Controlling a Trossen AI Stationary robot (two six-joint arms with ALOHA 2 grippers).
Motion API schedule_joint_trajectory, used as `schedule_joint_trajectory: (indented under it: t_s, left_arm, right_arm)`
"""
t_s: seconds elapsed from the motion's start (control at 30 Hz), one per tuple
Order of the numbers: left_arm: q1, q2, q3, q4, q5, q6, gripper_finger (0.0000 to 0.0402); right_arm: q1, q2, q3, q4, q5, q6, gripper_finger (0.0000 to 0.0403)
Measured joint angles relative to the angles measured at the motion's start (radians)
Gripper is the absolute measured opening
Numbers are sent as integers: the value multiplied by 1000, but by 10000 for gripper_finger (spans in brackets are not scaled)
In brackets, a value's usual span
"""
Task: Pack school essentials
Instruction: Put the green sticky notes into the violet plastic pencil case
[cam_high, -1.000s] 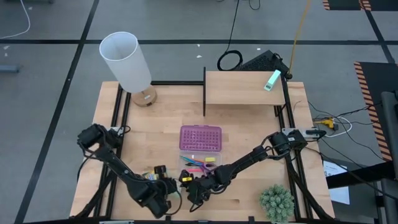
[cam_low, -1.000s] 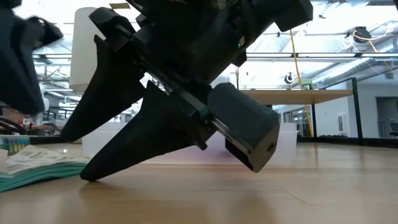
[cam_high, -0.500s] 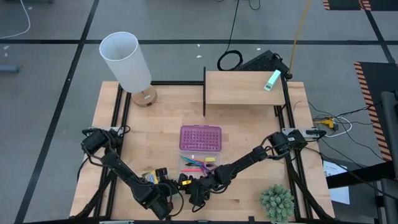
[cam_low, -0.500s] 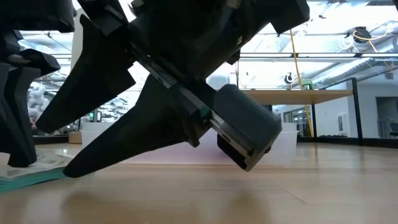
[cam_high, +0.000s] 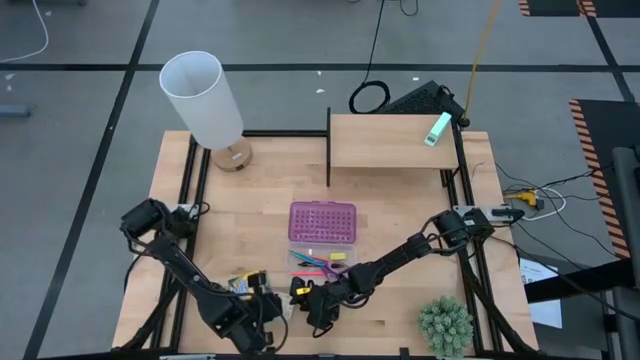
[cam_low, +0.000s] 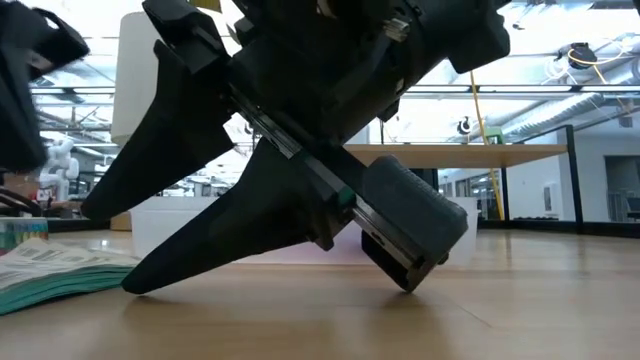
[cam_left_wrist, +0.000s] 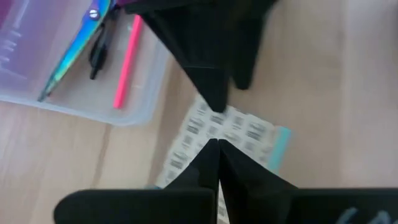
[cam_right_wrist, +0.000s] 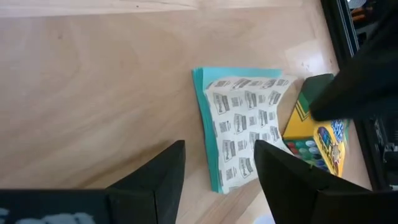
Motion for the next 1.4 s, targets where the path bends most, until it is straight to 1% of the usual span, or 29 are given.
schedule_joint_trajectory:
  t_s: [0.13,0.27,0.33,0.4,0.53,0.63,0.77,1.03,1.23,1.4]
  left_arm:
    - [-23,-1,-13,0,22,-29,9]
    - [-25,14,-74,33,26,-68,10]
    - [-22,14,-122,93,36,-81,10]
    - [-19,13,-174,191,43,-78,10]
    - [-20,7,-251,364,27,-33,10]
    - [-21,6,-286,409,27,-23,10]
    - [-31,7,-306,412,26,-11,10]
    - [-45,9,-310,420,20,133,10]
    - [-31,9,-310,423,27,273,10]
    - [-25,-35,-315,444,16,405,10]
  right_arm:
    - [1,0,-1,4,23,-11,187]
    - [1,1,-2,8,24,-46,187]
    - [2,1,-2,8,41,-63,187]
    - [3,1,-2,10,74,-91,187]
    - [2,2,-2,2,107,-139,187]
    - [2,2,-2,-21,109,-144,187]
    - [6,3,-2,-38,112,-144,187]
    - [43,-4,-3,-31,235,-189,187]
    - [66,-14,-4,-68,240,-159,187]
    - [68,-15,-3,-96,238,-137,187]
